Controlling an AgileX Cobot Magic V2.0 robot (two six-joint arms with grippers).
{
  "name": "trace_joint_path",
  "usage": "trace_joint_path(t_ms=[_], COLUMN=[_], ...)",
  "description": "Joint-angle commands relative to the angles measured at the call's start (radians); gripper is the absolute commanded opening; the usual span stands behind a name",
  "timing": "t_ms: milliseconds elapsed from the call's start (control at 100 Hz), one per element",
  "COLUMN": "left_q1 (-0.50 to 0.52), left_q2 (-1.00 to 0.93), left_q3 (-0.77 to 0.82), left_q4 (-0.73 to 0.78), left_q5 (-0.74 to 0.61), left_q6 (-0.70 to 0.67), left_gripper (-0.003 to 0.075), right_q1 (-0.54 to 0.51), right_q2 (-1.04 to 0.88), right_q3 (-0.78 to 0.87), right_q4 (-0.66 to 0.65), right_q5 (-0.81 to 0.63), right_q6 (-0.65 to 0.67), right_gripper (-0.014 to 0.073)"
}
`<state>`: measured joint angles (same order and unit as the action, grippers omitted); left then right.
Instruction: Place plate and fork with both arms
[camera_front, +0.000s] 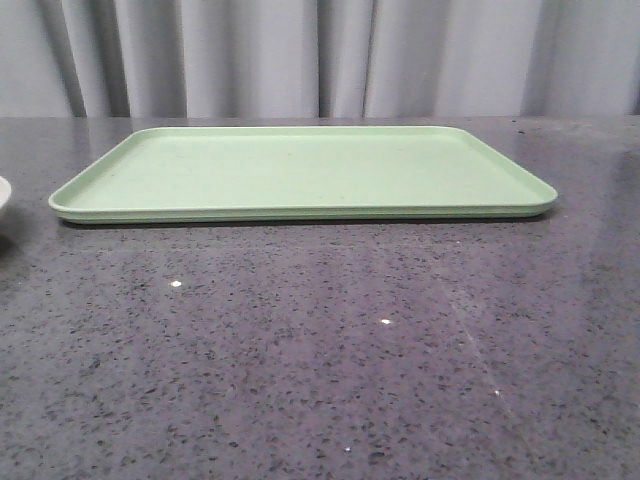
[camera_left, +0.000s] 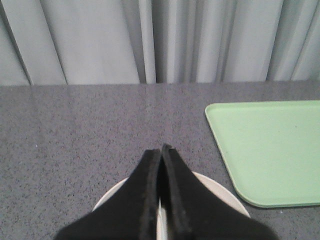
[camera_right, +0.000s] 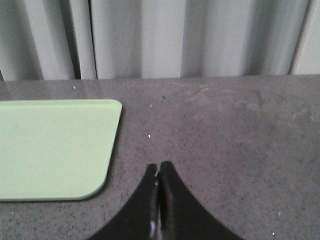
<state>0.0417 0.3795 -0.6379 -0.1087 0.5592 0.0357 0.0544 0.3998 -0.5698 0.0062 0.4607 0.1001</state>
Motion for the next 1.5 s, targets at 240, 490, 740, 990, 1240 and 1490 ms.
trace_joint_path(t_ms=[240,490,740,990,1240,1490], left_q1=[0.003,0.003,0.003,0.003,0.003,0.003], left_q2=[0.150,0.161,0.161,0.161,0.186,0.345], left_q3=[-0.110,-0.114,-0.114,-0.111,-0.157,-0.323], left_q4=[-0.005,-0.007,-0.007,-0.011,0.123,0.196], left_q5=[-0.031,-0.035,-0.046,-0.046,0.077,0.274], left_q6=[-0.007,-0.007,-0.007,-0.007,-0.125,-0.172], left_gripper=[0.0096,0.0333,0.0359,0.0356,0.0356,0.0356], right_q1=[-0.003,-0.003,-0.003,-0.003,-0.003,-0.003], right_q2=[0.219,0.252,0.252,0.252,0.252,0.252], right_q3=[-0.167,-0.184,-0.184,-0.184,-0.184,-0.184], right_q4=[-0.006,-0.006,-0.006,-0.006,-0.001,-0.001], right_q5=[0.107,0.141,0.163,0.163,0.168,0.168], right_q6=[-0.004,-0.004,-0.004,-0.003,-0.003,-0.003], right_gripper=[-0.0067,0.0055,0.0511,0.0549,0.0549,0.0549])
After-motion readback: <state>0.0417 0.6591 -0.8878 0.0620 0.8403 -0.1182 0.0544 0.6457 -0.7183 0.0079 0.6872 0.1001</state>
